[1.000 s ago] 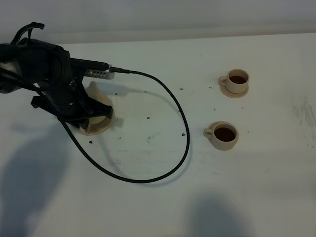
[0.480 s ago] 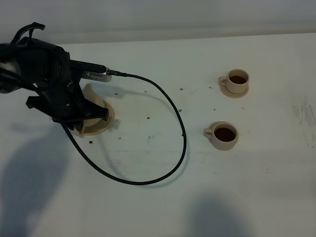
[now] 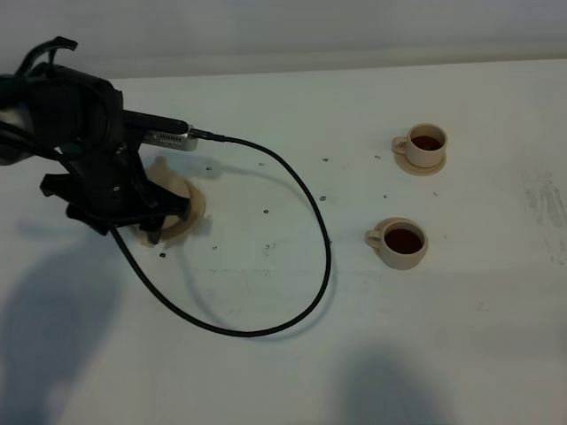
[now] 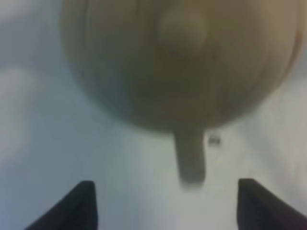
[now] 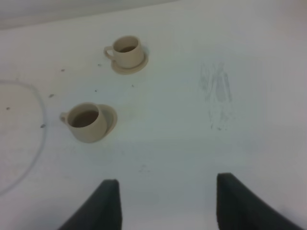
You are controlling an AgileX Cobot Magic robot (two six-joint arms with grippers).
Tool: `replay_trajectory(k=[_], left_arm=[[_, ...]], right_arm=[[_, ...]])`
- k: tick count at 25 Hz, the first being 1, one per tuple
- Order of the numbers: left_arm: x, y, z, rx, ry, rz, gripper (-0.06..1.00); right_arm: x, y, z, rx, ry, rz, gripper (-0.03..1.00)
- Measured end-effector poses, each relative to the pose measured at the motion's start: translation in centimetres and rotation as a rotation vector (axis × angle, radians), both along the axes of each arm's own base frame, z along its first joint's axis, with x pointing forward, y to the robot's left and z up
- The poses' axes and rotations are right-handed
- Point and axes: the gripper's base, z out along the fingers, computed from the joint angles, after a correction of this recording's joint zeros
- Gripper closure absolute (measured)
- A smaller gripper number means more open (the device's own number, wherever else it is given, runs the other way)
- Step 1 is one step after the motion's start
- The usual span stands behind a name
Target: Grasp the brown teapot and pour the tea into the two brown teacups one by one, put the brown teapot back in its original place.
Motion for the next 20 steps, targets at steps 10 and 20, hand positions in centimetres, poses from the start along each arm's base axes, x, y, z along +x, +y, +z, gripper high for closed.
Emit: replay_trajectory(k=[10,20], left_arm=[[-8.7,1.4,8.0,-0.096,0.158,-0.107,0.35],[-21.9,5.3,7.2,-0.149,0.008,-0.133,0.45]], right_arm=[[0.0,0.0,0.0,0.0,0.0,0.0,0.5],[0.0,0.0,0.0,0.0,0.0,0.0,0.5]])
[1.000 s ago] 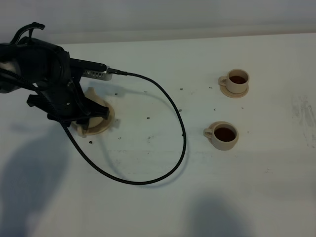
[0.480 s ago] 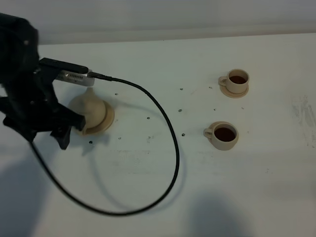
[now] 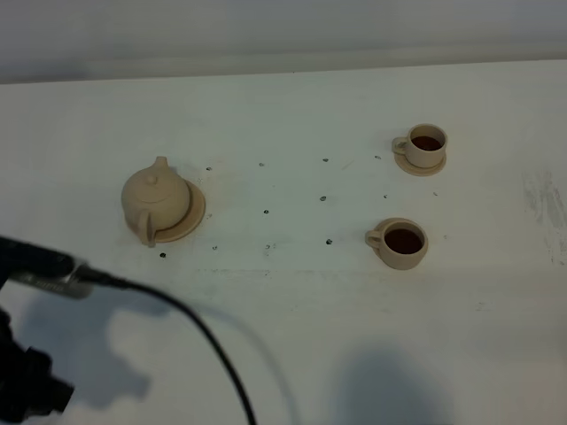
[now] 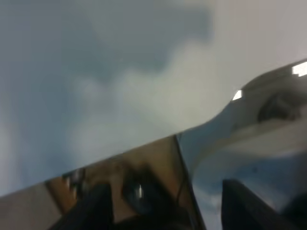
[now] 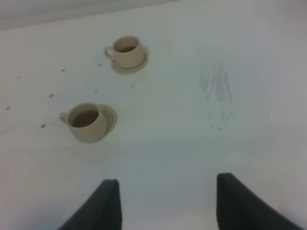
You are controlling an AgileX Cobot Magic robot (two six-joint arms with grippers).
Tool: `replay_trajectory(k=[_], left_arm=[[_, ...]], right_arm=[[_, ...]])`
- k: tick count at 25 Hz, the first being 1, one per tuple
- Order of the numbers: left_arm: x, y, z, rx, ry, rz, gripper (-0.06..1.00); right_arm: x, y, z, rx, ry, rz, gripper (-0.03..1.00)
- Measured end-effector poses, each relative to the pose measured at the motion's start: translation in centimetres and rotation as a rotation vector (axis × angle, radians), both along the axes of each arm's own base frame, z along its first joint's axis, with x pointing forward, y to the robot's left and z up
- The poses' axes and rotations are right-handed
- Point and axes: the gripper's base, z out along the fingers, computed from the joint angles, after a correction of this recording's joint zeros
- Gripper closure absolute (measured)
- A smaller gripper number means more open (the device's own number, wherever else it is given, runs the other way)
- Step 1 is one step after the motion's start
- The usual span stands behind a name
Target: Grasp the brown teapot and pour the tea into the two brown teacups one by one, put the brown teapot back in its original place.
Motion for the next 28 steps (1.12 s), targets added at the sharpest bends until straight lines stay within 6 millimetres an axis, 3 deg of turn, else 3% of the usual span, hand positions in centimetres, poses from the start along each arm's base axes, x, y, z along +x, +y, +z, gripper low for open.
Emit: replay_trajectory(k=[5,10,17,23,28], left_arm=[[-3.5,1.1,-0.4,-0.041,-0.153,0.002,0.49],[-5.1,1.7,0.6,-0.079,-0.282,0.006,0.53],[-9.0,3.8,2.5,-0.104,-0.598,0.227,0.54],[-12.6,4.0,2.9,-0.118,-0.847,0.292,0.54],[-13.9,4.0,2.9,-0.124,-0.93,0.301,0.54]], right_arm=[[0.0,0.0,0.0,0.0,0.0,0.0,0.5],[0.0,0.0,0.0,0.0,0.0,0.0,0.5],[0.0,0.0,0.0,0.0,0.0,0.0,0.5],[0.0,0.0,0.0,0.0,0.0,0.0,0.5],[0.0,0.0,0.0,0.0,0.0,0.0,0.5]])
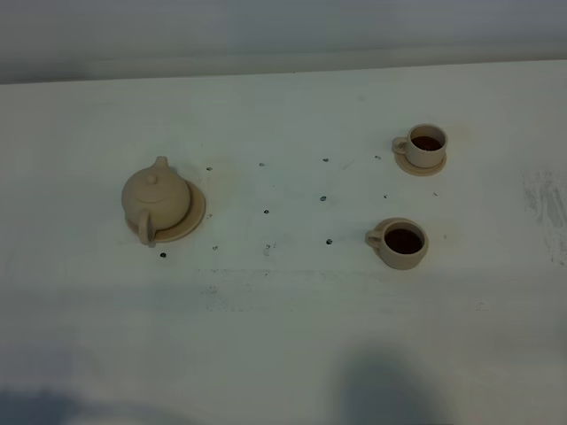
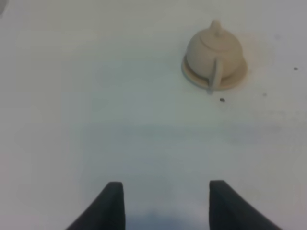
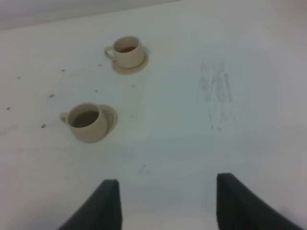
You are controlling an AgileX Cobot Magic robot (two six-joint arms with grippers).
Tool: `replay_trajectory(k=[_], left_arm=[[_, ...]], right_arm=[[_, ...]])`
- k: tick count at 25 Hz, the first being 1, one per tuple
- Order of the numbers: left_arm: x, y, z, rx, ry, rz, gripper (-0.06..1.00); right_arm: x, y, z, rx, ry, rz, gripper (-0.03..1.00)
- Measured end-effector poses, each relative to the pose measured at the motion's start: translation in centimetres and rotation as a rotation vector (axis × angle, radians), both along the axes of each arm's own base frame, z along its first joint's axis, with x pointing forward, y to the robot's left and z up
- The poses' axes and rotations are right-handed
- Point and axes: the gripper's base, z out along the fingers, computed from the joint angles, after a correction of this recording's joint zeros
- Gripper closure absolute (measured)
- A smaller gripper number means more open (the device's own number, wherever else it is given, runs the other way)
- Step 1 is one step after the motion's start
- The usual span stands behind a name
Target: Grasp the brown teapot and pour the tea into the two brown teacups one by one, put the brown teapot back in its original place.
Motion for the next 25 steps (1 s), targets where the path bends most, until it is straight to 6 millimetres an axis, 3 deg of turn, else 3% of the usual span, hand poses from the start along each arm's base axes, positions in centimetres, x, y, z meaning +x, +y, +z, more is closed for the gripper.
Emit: replay_trajectory(k=[25], left_arm=[[0.01,-0.01,-0.04,-0.001,0.002,0.005,0.54]], right_arm=[[0.0,0.01,0.0,0.002,0.0,0.0,0.5]])
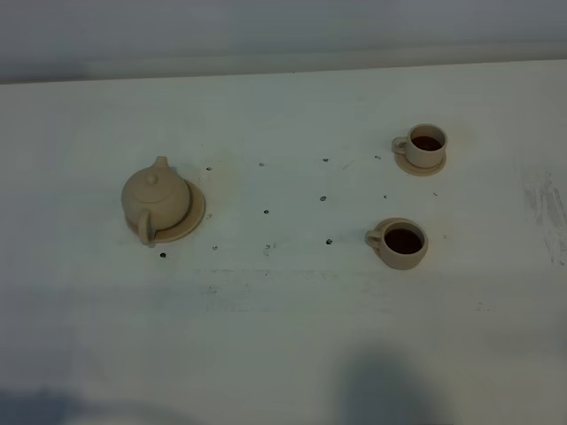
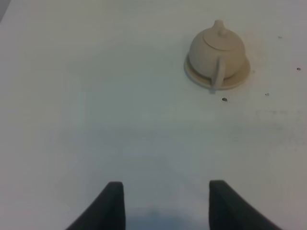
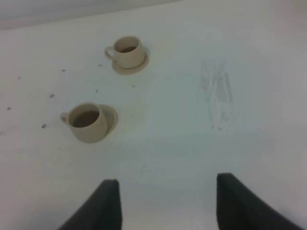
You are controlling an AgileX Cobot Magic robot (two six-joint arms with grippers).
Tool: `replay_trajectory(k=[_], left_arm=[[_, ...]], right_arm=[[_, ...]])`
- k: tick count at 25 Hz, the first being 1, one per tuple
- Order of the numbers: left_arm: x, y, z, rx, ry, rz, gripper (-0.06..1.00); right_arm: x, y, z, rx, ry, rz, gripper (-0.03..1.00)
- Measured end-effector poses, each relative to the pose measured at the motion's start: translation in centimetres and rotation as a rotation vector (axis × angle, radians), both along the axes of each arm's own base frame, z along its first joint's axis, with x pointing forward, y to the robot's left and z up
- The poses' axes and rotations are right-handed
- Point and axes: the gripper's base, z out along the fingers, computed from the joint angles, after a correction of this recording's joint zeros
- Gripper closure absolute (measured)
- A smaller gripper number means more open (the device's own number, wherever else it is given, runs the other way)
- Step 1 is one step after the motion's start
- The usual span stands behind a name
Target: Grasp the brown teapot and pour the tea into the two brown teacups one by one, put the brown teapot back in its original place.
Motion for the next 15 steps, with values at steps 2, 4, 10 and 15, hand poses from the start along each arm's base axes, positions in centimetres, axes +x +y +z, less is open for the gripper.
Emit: replay_trajectory(k=[2,4,10,15], left_arm=[[0.0,0.0,0.0,0.0,0.0,0.0,0.54],[0.0,0.0,0.0,0.0,0.0,0.0,0.54],[0.0,0.0,0.0,0.0,0.0,0.0,0.54],[0.0,0.0,0.0,0.0,0.0,0.0,0.54]], right_arm=[[0.0,0.0,0.0,0.0,0.0,0.0,0.5],[0.0,0.0,0.0,0.0,0.0,0.0,0.5],[0.0,0.0,0.0,0.0,0.0,0.0,0.5],[0.0,0.0,0.0,0.0,0.0,0.0,0.5]])
